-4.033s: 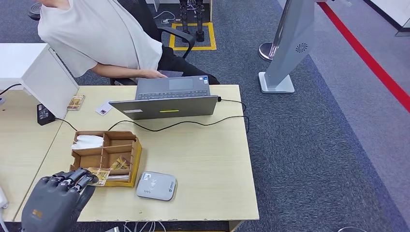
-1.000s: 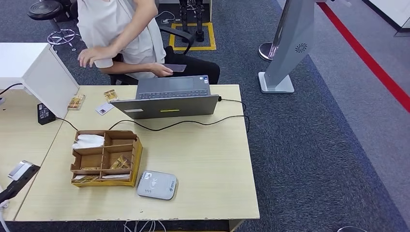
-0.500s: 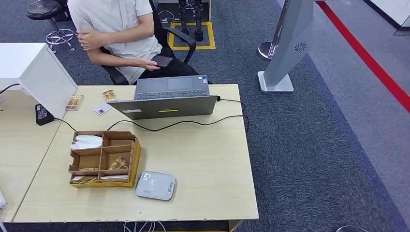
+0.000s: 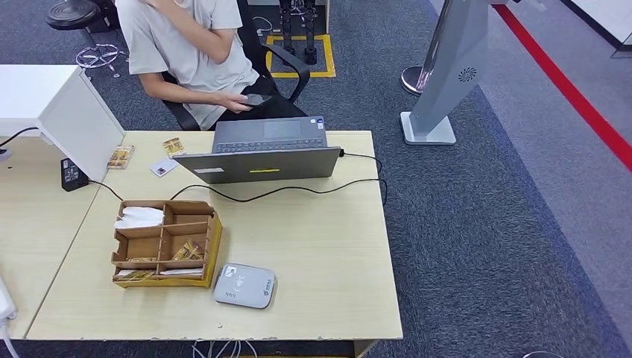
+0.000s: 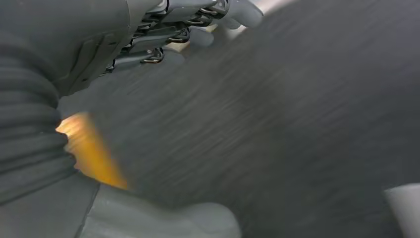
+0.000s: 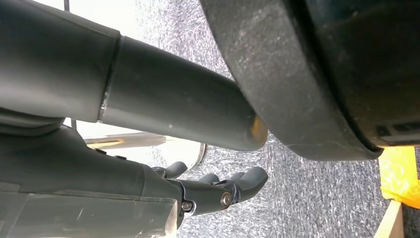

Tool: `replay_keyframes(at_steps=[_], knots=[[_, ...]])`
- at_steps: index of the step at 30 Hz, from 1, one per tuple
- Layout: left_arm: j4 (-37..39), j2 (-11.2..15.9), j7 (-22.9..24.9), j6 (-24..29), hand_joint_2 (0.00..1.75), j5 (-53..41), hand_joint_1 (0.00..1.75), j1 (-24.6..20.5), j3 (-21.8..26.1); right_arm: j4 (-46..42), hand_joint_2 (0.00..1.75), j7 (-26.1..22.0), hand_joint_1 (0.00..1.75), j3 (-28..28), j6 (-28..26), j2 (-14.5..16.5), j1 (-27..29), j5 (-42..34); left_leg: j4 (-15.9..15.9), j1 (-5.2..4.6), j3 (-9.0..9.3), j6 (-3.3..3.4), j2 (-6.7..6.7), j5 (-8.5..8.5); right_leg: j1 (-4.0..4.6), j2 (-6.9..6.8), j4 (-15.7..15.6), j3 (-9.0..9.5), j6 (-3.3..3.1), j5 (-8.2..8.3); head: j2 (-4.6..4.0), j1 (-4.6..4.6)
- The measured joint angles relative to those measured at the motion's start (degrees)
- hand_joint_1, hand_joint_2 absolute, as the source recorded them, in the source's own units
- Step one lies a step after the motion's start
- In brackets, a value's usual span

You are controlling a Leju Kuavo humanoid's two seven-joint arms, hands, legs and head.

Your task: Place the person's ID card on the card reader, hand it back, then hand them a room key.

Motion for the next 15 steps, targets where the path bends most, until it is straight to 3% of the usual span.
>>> replay_keyframes(at_steps=[1,5,9,12,13,15], knots=[[2.1,-1.1,1.5,0.0,1.75,-0.2,0.00,-0.1,0.0,0.0,0.00,0.0,0.00,0.0,0.0,0.0,0.0,0.2,0.0,-0.01,0.00,0.02,0.00,0.00,-0.01,0.00,0.0,0.00,0.02,0.01,0.00,0.01],[8.9,-4.1,5.8,1.6,1.75,-2.8,0.00,-0.5,-0.1,0.0,0.00,-0.2,0.00,0.0,0.0,-0.1,-0.2,0.8,0.1,-0.03,0.01,0.07,0.01,-0.01,-0.04,0.01,0.0,0.00,0.07,0.04,0.00,0.09],[13.9,-6.6,7.7,3.5,1.75,-4.7,0.00,-1.2,-0.1,0.0,1.75,-0.8,0.00,0.1,-0.1,-0.3,-0.2,1.2,0.1,-0.03,0.01,0.09,0.01,-0.01,-0.03,0.00,0.0,0.00,0.07,0.05,0.00,0.10],[16.3,-7.5,8.8,3.3,1.75,-5.8,0.00,-1.5,-0.6,0.0,1.75,-1.3,0.00,0.2,-0.1,-0.4,-0.1,0.6,0.1,-0.03,0.03,0.09,0.01,-0.01,-0.02,0.01,0.0,0.00,0.07,0.05,0.00,0.11],[16.8,-7.6,9.1,3.2,1.75,-5.9,0.00,-1.4,-1.3,0.0,1.31,-1.5,0.00,0.2,-0.1,-0.4,0.0,-0.3,0.1,-0.03,0.04,0.09,0.01,-0.01,-0.01,0.01,0.0,0.01,0.07,0.05,0.00,0.10],[17.5,-7.8,9.4,3.1,0.87,-5.7,0.00,-1.3,-3.6,-0.1,0.44,-1.7,0.00,0.1,-0.1,-0.5,0.5,-2.7,0.1,-0.02,0.03,0.08,0.01,-0.01,0.00,0.01,0.0,0.01,0.07,0.04,0.00,0.09]])
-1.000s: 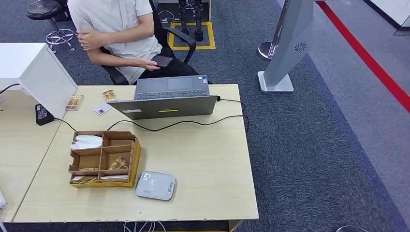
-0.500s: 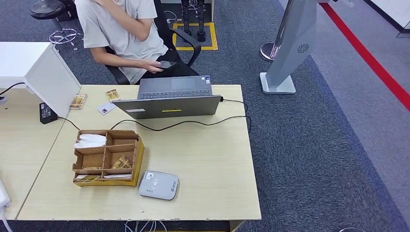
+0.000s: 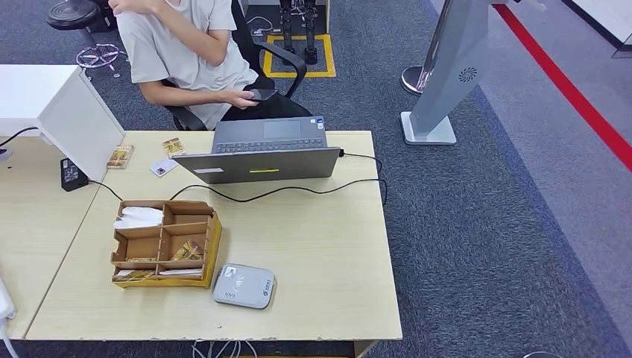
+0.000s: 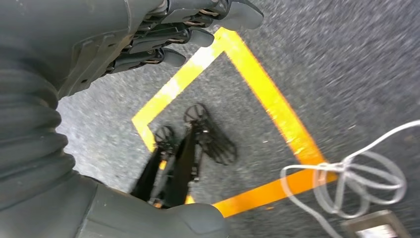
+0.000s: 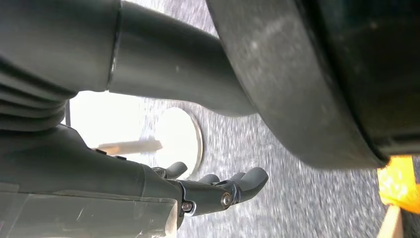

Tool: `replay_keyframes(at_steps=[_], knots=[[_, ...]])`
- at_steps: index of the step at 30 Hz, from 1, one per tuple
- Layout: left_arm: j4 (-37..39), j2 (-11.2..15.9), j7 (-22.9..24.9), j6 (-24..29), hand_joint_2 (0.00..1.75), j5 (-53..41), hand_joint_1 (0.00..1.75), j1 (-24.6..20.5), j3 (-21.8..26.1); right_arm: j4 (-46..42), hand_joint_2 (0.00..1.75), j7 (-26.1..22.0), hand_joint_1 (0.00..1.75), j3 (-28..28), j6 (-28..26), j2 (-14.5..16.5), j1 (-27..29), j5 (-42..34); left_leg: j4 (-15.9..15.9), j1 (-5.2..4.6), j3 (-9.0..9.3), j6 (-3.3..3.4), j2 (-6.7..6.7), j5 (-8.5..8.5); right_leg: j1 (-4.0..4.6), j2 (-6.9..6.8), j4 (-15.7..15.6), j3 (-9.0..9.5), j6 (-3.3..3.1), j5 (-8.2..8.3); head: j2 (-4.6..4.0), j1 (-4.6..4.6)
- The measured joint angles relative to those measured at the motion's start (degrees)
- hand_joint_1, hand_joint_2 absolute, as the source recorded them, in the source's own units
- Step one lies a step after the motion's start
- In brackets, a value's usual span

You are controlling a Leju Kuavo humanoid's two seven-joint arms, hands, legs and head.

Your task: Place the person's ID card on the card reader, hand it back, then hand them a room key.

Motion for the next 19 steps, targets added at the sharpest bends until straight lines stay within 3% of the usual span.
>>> replay_keyframes(at_steps=[1,2,19], knots=[[0.2,-0.1,0.1,0.0,0.44,0.3,0.00,0.1,-1.3,0.0,0.00,0.0,0.00,-0.1,0.0,0.0,0.2,-1.4,0.0,0.00,0.00,0.00,0.00,0.00,0.01,0.00,0.0,0.00,0.00,0.00,0.00,0.00],[0.4,-0.1,0.1,0.1,0.00,0.6,0.00,0.2,-2.6,-0.1,0.00,-0.1,0.00,-0.2,0.0,-0.1,0.5,-2.8,0.0,0.01,-0.01,0.00,0.00,0.00,0.03,0.00,0.0,0.00,-0.01,-0.01,0.00,0.00],[0.7,-0.1,0.1,1.7,0.00,6.6,0.00,3.9,-27.2,-3.2,0.00,-0.3,0.00,-4.8,-0.1,-0.4,5.0,-26.7,0.0,0.03,-0.03,0.00,-0.02,0.00,0.01,-0.01,0.0,0.02,-0.01,-0.01,0.00,-0.01]])
